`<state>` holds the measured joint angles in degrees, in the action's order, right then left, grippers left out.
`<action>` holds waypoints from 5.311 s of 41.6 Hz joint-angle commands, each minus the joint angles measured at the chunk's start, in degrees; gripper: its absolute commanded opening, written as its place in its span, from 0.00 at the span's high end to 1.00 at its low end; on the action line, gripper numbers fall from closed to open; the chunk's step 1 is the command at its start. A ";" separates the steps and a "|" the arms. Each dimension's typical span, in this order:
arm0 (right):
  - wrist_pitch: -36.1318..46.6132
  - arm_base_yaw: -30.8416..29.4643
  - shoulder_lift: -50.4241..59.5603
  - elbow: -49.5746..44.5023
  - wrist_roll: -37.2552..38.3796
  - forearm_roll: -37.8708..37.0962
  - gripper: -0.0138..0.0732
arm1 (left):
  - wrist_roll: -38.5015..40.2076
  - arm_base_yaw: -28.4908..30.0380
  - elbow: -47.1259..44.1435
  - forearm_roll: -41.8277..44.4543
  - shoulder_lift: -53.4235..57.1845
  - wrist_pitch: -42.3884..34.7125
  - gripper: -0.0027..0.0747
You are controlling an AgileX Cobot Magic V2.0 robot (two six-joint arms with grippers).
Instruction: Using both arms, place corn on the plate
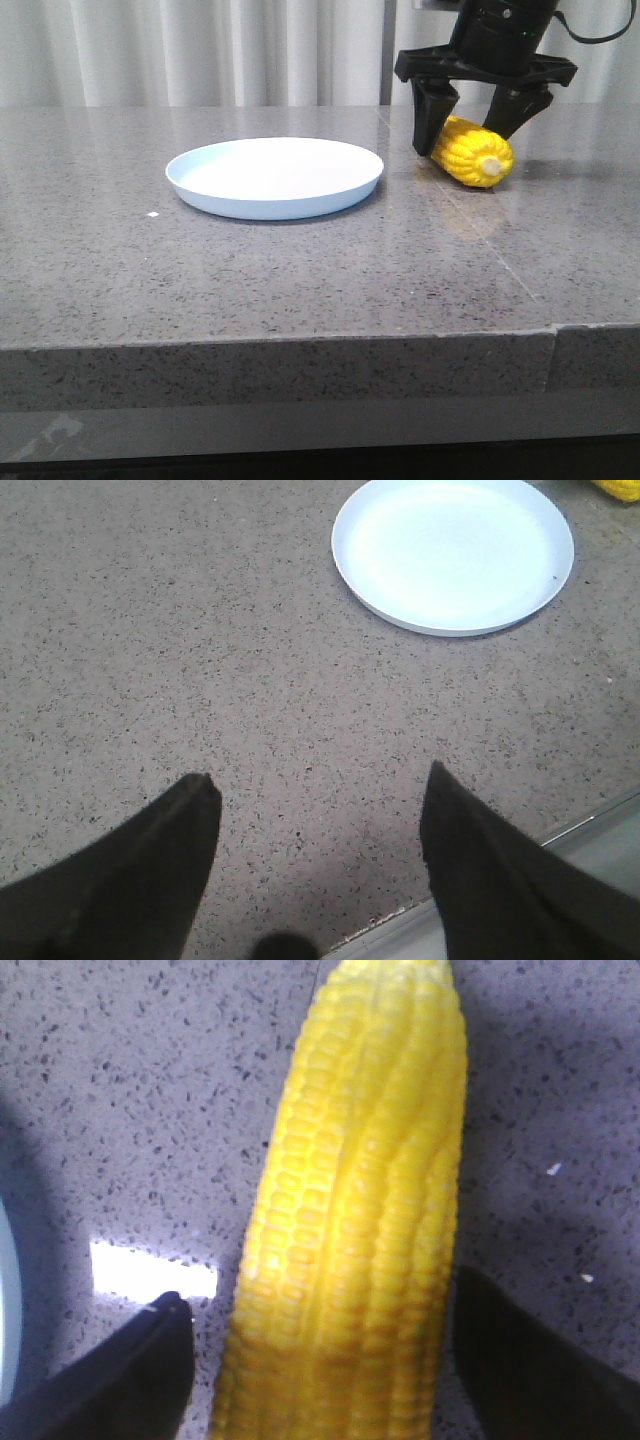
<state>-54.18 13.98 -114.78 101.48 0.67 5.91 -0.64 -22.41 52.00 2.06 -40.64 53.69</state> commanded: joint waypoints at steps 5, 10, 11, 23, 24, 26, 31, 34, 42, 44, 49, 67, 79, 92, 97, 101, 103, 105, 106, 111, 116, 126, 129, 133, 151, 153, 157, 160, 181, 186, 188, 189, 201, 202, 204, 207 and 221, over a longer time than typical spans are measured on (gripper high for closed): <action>1.61 0.03 3.08 1.92 -0.67 0.70 0.47 | 0.64 -0.48 1.50 0.00 0.13 -3.70 0.41; 1.34 0.03 4.29 1.92 -0.67 1.07 0.52 | 0.64 -0.48 1.50 0.00 0.13 -3.70 0.41; 1.21 0.08 4.78 1.92 -0.67 1.07 0.52 | 0.64 -0.48 1.50 0.00 0.13 -3.70 0.41; -0.25 3.51 12.28 1.92 -0.67 1.34 0.52 | 0.64 -0.48 1.50 0.00 0.13 -3.70 0.41; -0.51 4.19 12.71 1.92 -0.67 1.70 0.52 | 0.64 -0.48 1.50 0.00 0.13 -3.70 0.41; -1.08 5.25 13.52 1.92 -0.67 2.73 0.52 | 0.64 -0.48 1.50 0.00 0.13 -3.70 0.41; -0.75 8.61 14.10 1.99 -0.67 7.85 0.52 | 0.64 -0.48 1.50 0.00 0.13 -3.70 0.41; 0.95 10.27 13.67 1.99 -0.67 11.16 0.52 | 0.64 -0.48 1.50 0.00 0.13 -3.70 0.41; 7.39 13.80 10.62 2.04 0.03 16.00 0.52 | 0.64 -0.48 1.50 0.00 0.13 -3.70 0.41; 8.26 14.11 9.48 2.04 0.53 16.19 0.52 | 0.64 -0.48 1.50 0.00 0.13 -3.70 0.41; 8.68 14.10 6.95 2.04 1.49 16.19 0.52 | 0.64 -0.48 1.50 0.00 0.13 -3.70 0.41; 10.72 14.10 2.75 2.46 1.49 16.10 0.14 | 0.64 -0.48 1.50 0.00 0.13 -3.70 0.41; 6.38 14.10 12.88 2.55 1.14 5.17 0.14 | 0.64 -0.48 1.50 0.00 0.13 -3.70 0.41; 4.01 14.10 32.28 -7.12 -4.95 0.01 0.14 | 0.64 -0.48 1.50 0.00 0.13 -3.70 0.41; 4.07 14.10 40.00 -13.67 -5.01 -1.81 0.14 | 0.64 -0.48 1.50 0.00 0.13 -3.70 0.41; 4.07 14.10 45.74 -18.88 -5.01 -2.61 0.14 | 0.64 -0.48 1.50 0.00 0.13 -3.70 0.41; 4.07 14.10 48.53 -21.55 -4.96 -2.61 0.14 | 0.64 -0.48 1.50 0.00 0.13 -3.70 0.41; 4.07 14.10 50.94 -23.78 -4.96 -2.61 0.14 | 0.64 -0.48 1.50 0.00 0.13 -3.70 0.41; 4.07 14.10 52.49 -25.25 -4.96 -2.61 0.14 | 0.64 -0.48 1.50 0.00 0.13 -3.70 0.41; 4.07 14.10 58.80 -31.34 -4.90 -2.61 0.14 | 0.64 -0.48 1.50 0.00 0.13 -3.70 0.41; 4.01 14.10 64.34 -36.99 -4.04 -2.56 0.14 | 0.64 -0.48 1.50 0.00 0.13 -3.70 0.41; 3.85 14.10 75.14 -46.21 -3.38 -2.56 0.14 | 0.64 -0.48 1.50 0.00 0.13 -3.83 0.41; 3.85 14.10 77.51 -47.96 -3.38 -2.56 0.14 | 0.64 -0.48 1.50 0.00 0.13 -3.83 0.41; 4.04 14.10 79.77 -49.21 -3.38 -2.56 0.14 | 0.64 -0.48 1.50 0.00 0.13 -3.83 0.42; 5.11 14.10 80.75 -49.21 -3.38 -2.56 0.78 | 0.64 -0.48 1.50 0.00 0.13 -3.83 0.97; 5.23 14.10 80.75 -49.21 -3.38 -2.56 0.85 | 0.64 -0.48 1.50 0.00 0.13 -3.83 0.99; 5.48 14.10 80.75 -49.21 -3.38 -2.56 0.92 | 0.64 -0.48 1.50 0.00 0.13 -3.83 0.99; 5.05 14.10 80.75 -49.21 -3.38 -2.48 0.92 | 0.64 -0.48 1.50 0.00 0.13 -3.83 0.99; 5.11 14.10 80.75 -49.21 -3.38 -2.48 0.92 | 0.64 0.61 -0.71 -0.05 3.09 -5.29 0.99; 5.11 14.10 80.75 -49.21 -3.38 -2.48 0.92 | 0.64 4.49 -5.15 0.33 8.50 -9.41 0.99; 5.11 14.10 80.75 -49.21 -3.38 -2.48 0.92 | 0.64 6.59 -8.06 2.28 11.25 -13.31 0.99; 5.11 14.10 80.75 -49.21 -3.38 -2.48 0.92 | 0.64 7.48 -9.59 2.81 12.49 -15.83 0.99; 5.11 14.10 80.75 -49.21 -3.38 -2.48 0.92 | 0.64 18.34 -35.74 0.53 29.78 -41.19 0.99; 5.11 14.10 80.75 -49.21 -3.38 -2.48 0.92 | 0.64 18.80 -37.36 -0.10 31.06 -43.32 0.99; 5.11 14.10 80.75 -49.21 -3.38 -2.48 0.92 | 0.64 19.71 -40.94 -0.50 33.12 -46.93 0.99; 5.11 14.10 80.75 -49.21 -3.38 -2.48 0.92 | 0.64 20.48 -45.56 -0.50 35.97 -51.89 0.99; 5.11 14.10 80.75 -49.21 -3.38 -2.48 0.92 | 0.64 22.73 -52.32 -0.50 42.10 -56.49 0.99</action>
<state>-53.00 28.19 -33.99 51.04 -2.48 3.57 -0.64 -0.07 -0.22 2.10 0.17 3.36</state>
